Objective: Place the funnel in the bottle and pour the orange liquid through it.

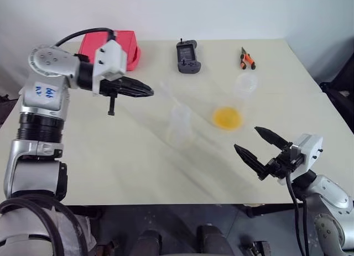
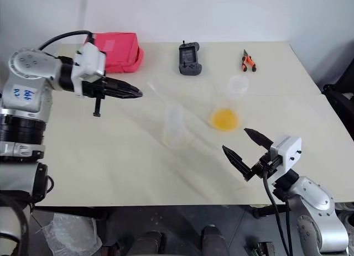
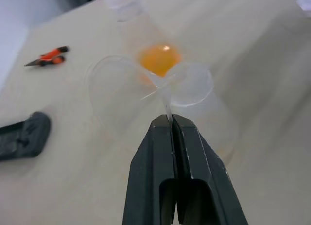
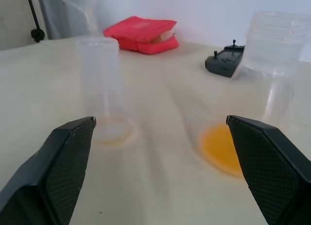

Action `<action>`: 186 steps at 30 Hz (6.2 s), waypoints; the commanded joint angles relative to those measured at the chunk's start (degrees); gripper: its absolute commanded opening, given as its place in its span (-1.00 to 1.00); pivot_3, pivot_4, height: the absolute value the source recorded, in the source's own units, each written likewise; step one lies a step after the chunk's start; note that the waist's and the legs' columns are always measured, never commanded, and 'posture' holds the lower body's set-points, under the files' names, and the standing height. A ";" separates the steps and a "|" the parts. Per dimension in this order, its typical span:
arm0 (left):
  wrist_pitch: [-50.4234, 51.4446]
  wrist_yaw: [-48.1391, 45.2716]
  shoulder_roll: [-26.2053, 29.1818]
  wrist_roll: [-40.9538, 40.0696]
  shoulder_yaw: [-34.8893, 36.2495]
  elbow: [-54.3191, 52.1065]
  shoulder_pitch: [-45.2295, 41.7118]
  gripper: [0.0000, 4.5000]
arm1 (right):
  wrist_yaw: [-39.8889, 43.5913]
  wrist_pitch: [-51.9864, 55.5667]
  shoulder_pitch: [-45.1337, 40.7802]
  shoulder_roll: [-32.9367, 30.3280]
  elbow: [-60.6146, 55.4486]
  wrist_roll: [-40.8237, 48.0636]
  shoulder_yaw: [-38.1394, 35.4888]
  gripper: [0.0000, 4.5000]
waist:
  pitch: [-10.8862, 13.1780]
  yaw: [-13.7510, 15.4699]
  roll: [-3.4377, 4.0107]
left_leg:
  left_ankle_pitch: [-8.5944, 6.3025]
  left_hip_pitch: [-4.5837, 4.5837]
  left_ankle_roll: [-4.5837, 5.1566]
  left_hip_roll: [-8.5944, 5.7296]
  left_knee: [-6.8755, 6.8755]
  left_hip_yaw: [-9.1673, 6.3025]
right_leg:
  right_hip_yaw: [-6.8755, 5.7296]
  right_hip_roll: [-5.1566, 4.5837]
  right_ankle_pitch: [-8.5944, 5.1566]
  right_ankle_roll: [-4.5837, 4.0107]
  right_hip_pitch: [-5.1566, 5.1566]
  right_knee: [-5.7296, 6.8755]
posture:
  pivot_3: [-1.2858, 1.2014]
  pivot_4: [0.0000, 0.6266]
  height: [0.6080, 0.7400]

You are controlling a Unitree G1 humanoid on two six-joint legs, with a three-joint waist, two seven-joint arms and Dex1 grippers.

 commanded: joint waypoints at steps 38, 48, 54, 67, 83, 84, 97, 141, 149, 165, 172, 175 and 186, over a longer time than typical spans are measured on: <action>-7.49 -8.45 -0.62 4.30 -4.37 2.06 -6.79 -0.99 | -3.02 -1.25 -0.20 2.18 -3.95 -1.66 3.06 1.00 | 0.01 -0.03 0.00 | 0.00 -0.02 0.02 -0.02 0.06 -0.08 | 0.03 0.00 0.02 0.03 0.03 0.03 | 0.03 -0.52 1.00; -8.79 -8.16 -3.39 4.86 -7.34 1.48 -6.74 -0.61 | -3.49 -1.09 -1.00 2.52 -3.87 -2.03 4.40 1.00 | 0.01 -0.16 0.00 | 0.00 -0.01 0.02 -0.02 0.05 -0.07 | 0.03 0.01 0.02 0.03 0.01 0.03 | 0.03 -0.52 1.00; -4.27 -6.98 -3.92 1.69 -5.08 0.29 -5.76 0.24 | -3.41 -1.49 -1.40 2.82 -3.29 -2.40 5.01 1.00 | 0.01 -0.48 0.00 | 0.00 -0.02 0.02 -0.02 0.05 -0.07 | 0.03 0.01 0.02 0.03 0.01 0.04 | 0.03 -0.52 1.00; 20.44 16.10 -2.26 -17.75 22.51 -16.77 24.61 0.99 | -6.97 -3.19 -4.20 2.38 5.07 -5.05 -0.74 1.00 | -0.05 -0.92 0.11 | 0.00 0.02 0.01 0.05 0.06 -0.11 | 0.18 0.01 0.02 0.02 -0.10 0.17 | 0.03 -0.52 1.00; 26.45 27.95 -4.95 -24.15 26.09 -36.68 45.10 0.99 | -16.15 15.93 -36.87 1.52 23.86 -6.60 3.59 1.00 | -0.05 -0.50 0.15 | 0.10 0.05 -0.06 0.12 -0.02 -0.06 | 0.17 -0.16 0.08 -0.07 -0.14 0.00 | 0.03 -0.52 1.00; 26.53 28.17 -4.94 -24.33 26.00 -36.99 45.31 0.99 | -15.84 16.01 -37.76 1.46 24.86 -6.77 3.84 1.00 | -0.05 -0.67 0.15 | 0.10 0.06 -0.06 0.12 -0.02 -0.06 | 0.17 -0.16 0.08 -0.08 -0.15 0.00 | 0.03 -0.52 1.00; 26.22 31.06 -5.93 -26.02 24.48 -39.88 46.88 0.99 | -13.19 9.64 -48.25 5.71 41.78 -11.23 5.95 1.00 | -0.05 -1.06 0.16 | 0.10 0.05 -0.06 0.09 -0.09 0.00 | 0.18 -0.12 0.08 -0.08 -0.21 -0.02 | 0.03 -0.52 1.00; 20.57 33.08 -8.27 -24.07 18.53 -39.13 49.05 1.00 | -20.54 -35.56 -56.96 -0.90 35.69 -62.45 31.23 0.12 | 0.05 -1.15 0.31 | 0.09 -0.02 -0.08 0.04 -0.23 0.07 | 0.21 -0.08 0.08 -0.08 -0.34 -0.20 | 0.03 -0.52 1.00; 18.00 33.38 -10.19 -22.97 18.11 -38.31 48.45 1.00 | -24.04 -39.18 -57.60 -0.55 36.90 -68.41 31.56 0.12 | 0.05 -1.17 0.31 | 0.09 -0.02 -0.08 0.05 -0.24 0.09 | 0.21 -0.07 0.08 -0.08 -0.34 -0.21 | 0.03 -0.52 1.00; 16.34 33.92 -12.54 -22.32 16.67 -37.47 47.96 1.00 | -27.95 -42.78 -59.46 -0.90 40.45 -77.04 33.44 0.12 | 0.05 -1.29 0.31 | 0.10 -0.02 -0.09 0.05 -0.25 0.09 | 0.22 -0.05 0.08 -0.08 -0.33 -0.23 | 0.03 -0.52 1.00; 16.40 33.74 -13.18 -22.26 16.23 -37.08 47.60 1.00 | -30.90 -43.64 -60.35 -1.25 40.47 -80.93 33.67 0.12 | 0.05 -1.29 0.31 | 0.10 -0.02 -0.09 0.05 -0.25 0.09 | 0.21 -0.05 0.08 -0.08 -0.33 -0.23 | 0.03 -0.52 1.00; 16.42 33.69 -13.35 -22.30 16.13 -36.96 47.47 1.00 | -32.23 -43.67 -60.67 -1.51 40.45 -82.79 33.69 0.12 | 0.05 -1.29 0.31 | 0.10 -0.03 -0.09 0.05 -0.25 0.10 | 0.22 -0.05 0.08 -0.08 -0.33 -0.23 | 0.03 -0.52 1.00; 16.50 33.68 -13.68 -22.25 15.89 -36.72 47.15 1.00 | -33.47 -44.70 -61.58 -2.22 42.29 -84.92 34.23 0.12 | 0.05 -1.32 0.31 | 0.10 -0.02 -0.09 0.05 -0.25 0.10 | 0.22 -0.04 0.08 -0.08 -0.33 -0.23 | 0.03 -0.52 1.00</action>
